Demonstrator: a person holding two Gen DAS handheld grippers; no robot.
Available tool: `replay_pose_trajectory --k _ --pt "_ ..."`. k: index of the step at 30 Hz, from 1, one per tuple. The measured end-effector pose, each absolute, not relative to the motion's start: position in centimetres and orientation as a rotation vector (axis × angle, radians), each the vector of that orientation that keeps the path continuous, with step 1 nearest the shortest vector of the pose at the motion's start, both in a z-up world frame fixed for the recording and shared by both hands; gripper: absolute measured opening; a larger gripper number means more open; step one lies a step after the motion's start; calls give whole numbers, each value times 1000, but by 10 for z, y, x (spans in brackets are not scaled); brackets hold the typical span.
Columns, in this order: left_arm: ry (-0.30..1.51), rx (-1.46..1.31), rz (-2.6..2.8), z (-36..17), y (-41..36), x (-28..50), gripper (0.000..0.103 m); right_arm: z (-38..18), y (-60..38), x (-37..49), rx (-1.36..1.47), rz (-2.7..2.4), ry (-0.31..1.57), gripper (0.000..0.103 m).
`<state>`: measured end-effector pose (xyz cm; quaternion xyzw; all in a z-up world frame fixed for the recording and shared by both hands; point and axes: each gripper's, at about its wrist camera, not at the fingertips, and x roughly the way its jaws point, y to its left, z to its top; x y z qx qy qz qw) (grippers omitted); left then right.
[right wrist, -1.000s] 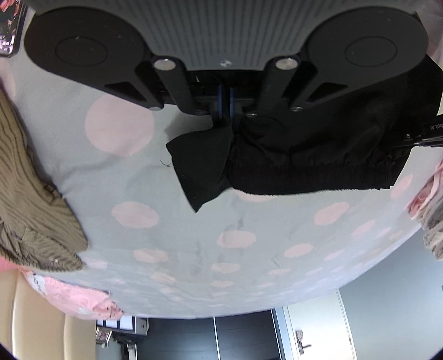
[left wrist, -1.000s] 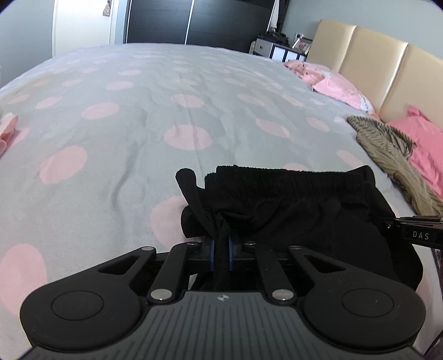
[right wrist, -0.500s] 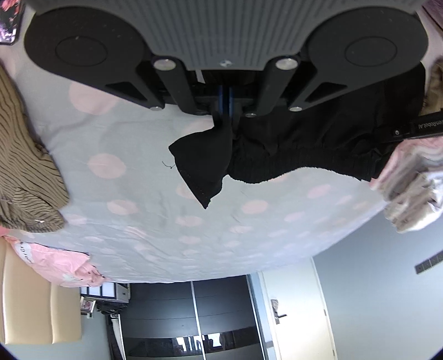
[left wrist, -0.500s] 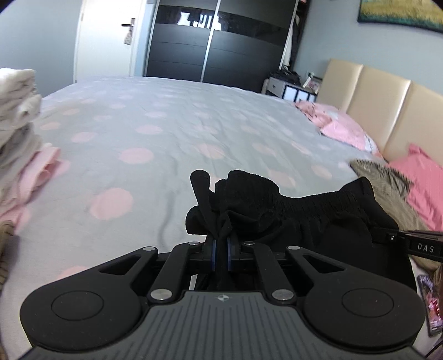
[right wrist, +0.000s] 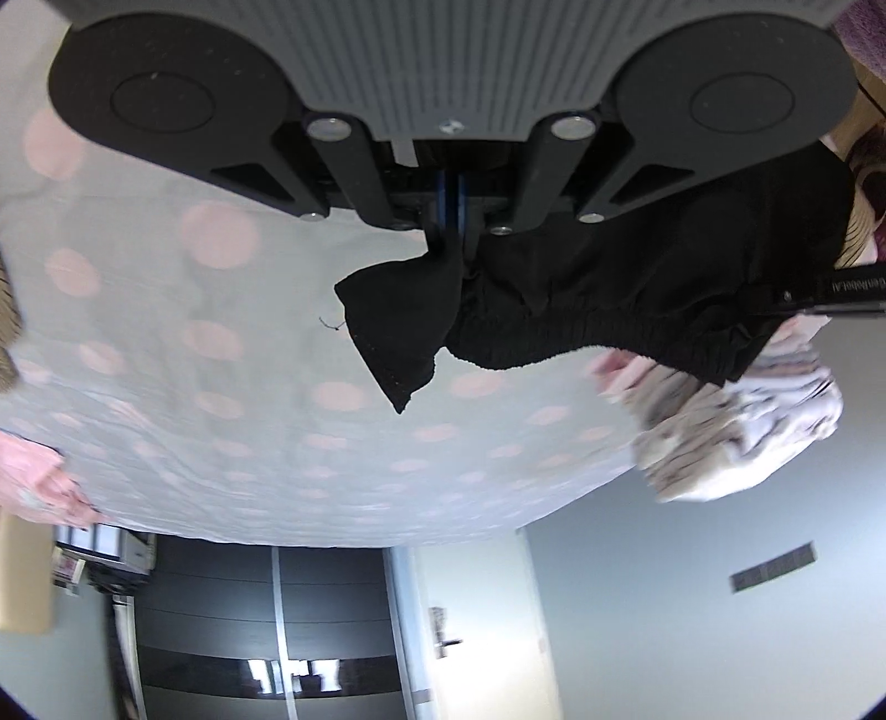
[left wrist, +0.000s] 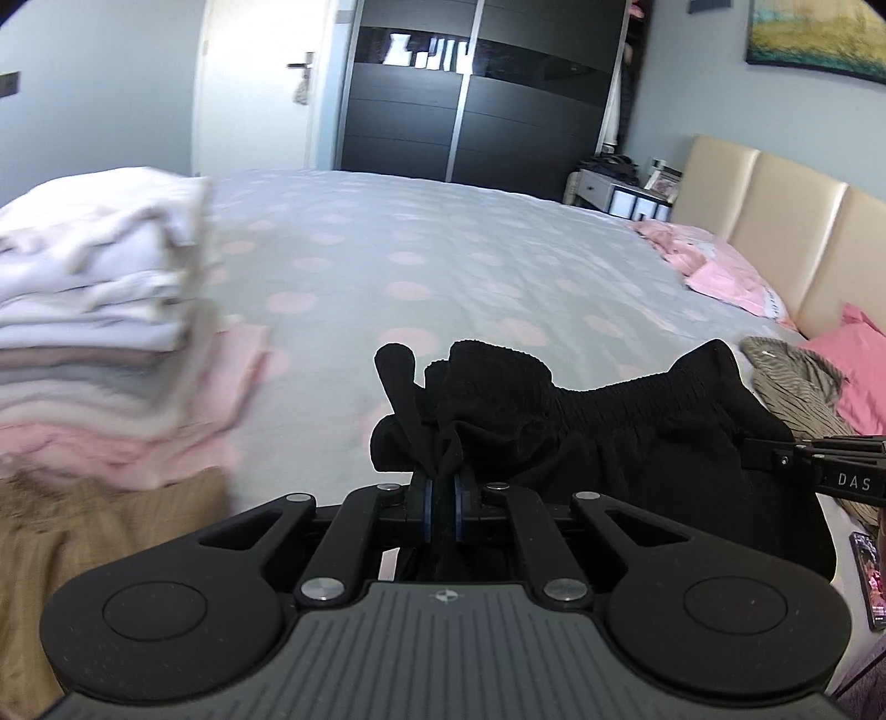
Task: Fold clothes
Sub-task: 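Carry the folded black pants with both tools to the stack of folded clothes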
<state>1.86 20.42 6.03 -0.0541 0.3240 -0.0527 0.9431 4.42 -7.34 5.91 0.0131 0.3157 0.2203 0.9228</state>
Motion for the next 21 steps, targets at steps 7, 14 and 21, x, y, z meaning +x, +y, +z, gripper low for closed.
replay_pose_trajectory --k 7,14,21 --pt "657 -101 17 81 296 -9 4 63 16 32 49 585 654 4" --pt "671 -76 153 94 377 -29 4 62 116 26 70 678 705 4" --pt "701 -91 251 89 449 -33 4 52 188 22 85 724 741 4"
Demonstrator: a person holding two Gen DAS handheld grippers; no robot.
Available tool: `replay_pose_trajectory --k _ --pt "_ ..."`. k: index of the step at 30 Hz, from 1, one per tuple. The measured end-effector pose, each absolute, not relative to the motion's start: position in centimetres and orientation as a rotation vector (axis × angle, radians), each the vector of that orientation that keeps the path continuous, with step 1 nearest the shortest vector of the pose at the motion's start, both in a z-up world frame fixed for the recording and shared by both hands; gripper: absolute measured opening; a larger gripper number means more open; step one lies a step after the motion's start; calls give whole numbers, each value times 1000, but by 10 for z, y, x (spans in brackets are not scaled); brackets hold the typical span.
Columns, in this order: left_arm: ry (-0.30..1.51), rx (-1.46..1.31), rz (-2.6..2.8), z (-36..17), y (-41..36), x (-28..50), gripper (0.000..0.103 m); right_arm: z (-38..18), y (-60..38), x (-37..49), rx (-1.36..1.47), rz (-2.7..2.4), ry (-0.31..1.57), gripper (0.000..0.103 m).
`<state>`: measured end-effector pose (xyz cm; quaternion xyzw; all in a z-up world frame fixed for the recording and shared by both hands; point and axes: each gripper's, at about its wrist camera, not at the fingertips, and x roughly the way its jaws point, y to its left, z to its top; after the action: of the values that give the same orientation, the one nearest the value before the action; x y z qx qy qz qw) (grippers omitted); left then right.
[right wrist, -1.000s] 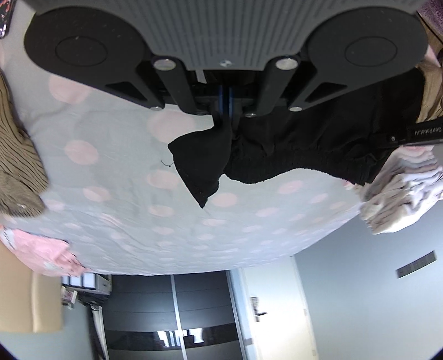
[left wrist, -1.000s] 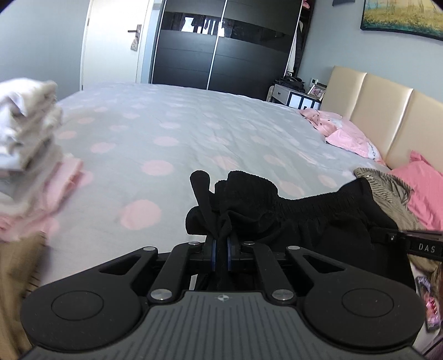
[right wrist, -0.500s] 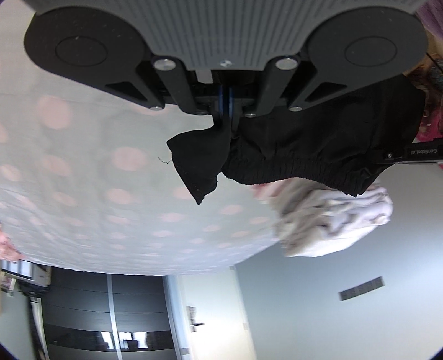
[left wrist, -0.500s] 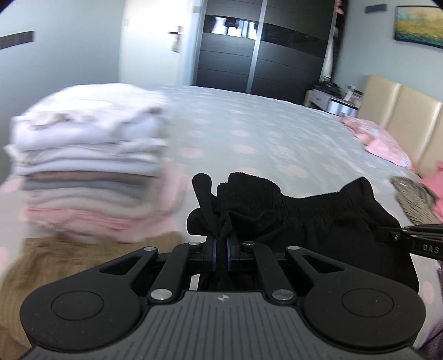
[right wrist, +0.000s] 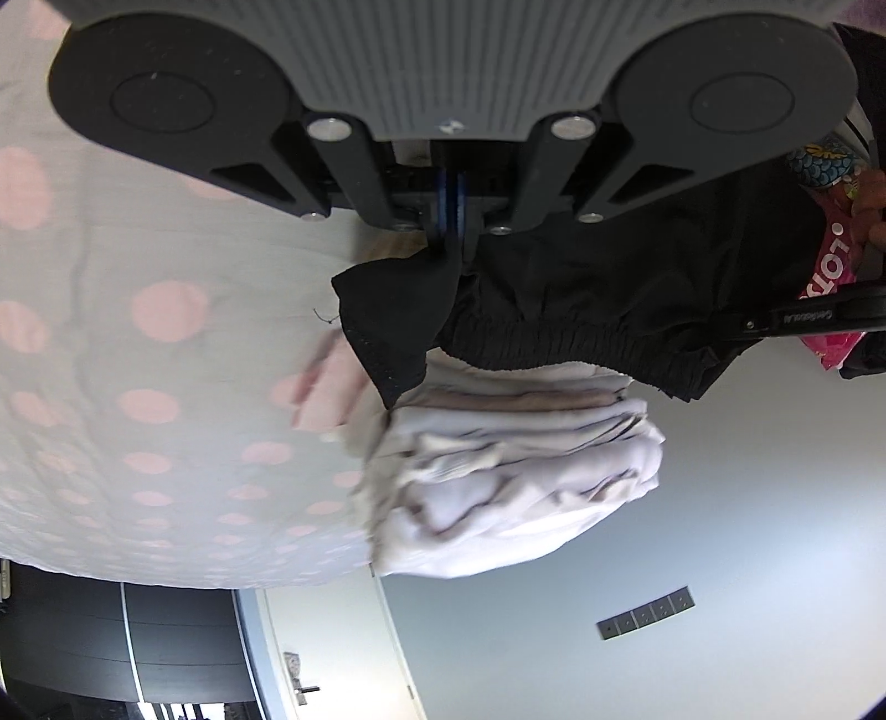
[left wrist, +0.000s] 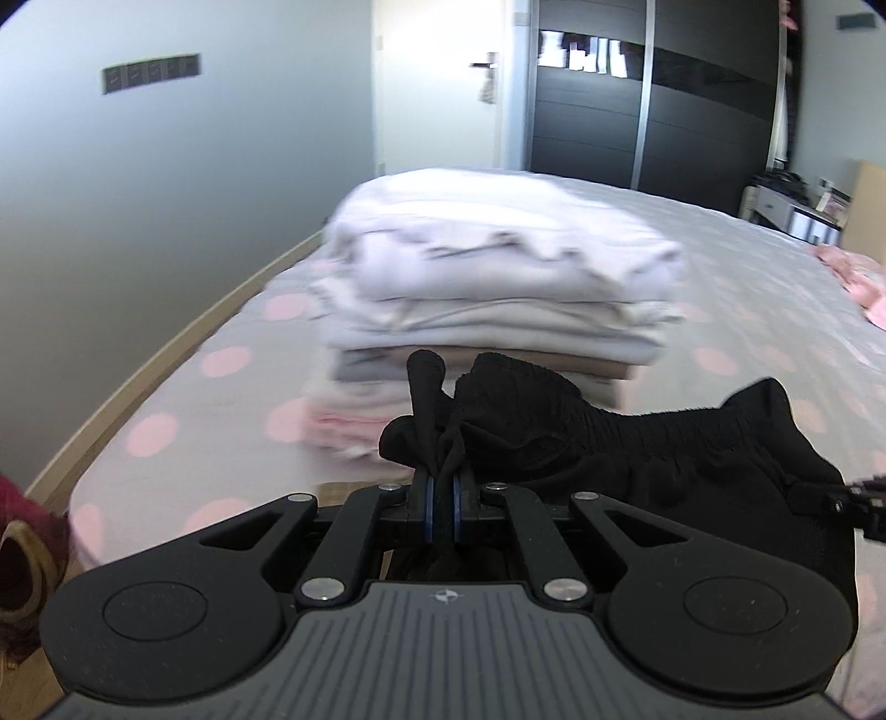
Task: Fold clothes
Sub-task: 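Carry the folded black pants with both tools to the stack of folded clothes, then open both tools and drop the black pants beside the folded stack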
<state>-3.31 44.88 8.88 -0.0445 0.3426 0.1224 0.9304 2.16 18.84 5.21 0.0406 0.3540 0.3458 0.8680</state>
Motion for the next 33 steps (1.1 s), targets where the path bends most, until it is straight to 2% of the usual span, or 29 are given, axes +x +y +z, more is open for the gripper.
replay_pose_trajectory --k 11,19,22,24,27,29,31,33 --pt "772 -154 323 21 514 -10 3 4 237 34 50 740 773 4" --pt "832 -148 341 -18 518 3 3 -28 253 56 15 719 837 5" --pt "873 -154 346 -29 518 6 9 -38 252 61 18 711 866 14" --pt "869 -163 353 -32 519 5 13 -40 247 61 24 712 869 28" --pt "861 -179 361 -28 521 1 23 -38 236 61 35 714 866 40" --pt "851 -196 375 -21 523 -3 38 -35 228 61 43 715 861 45" --pt "837 -207 387 -13 524 -7 46 -30 221 61 50 713 854 48" --pt "835 -201 391 -5 521 -9 49 -25 214 61 57 712 846 49"
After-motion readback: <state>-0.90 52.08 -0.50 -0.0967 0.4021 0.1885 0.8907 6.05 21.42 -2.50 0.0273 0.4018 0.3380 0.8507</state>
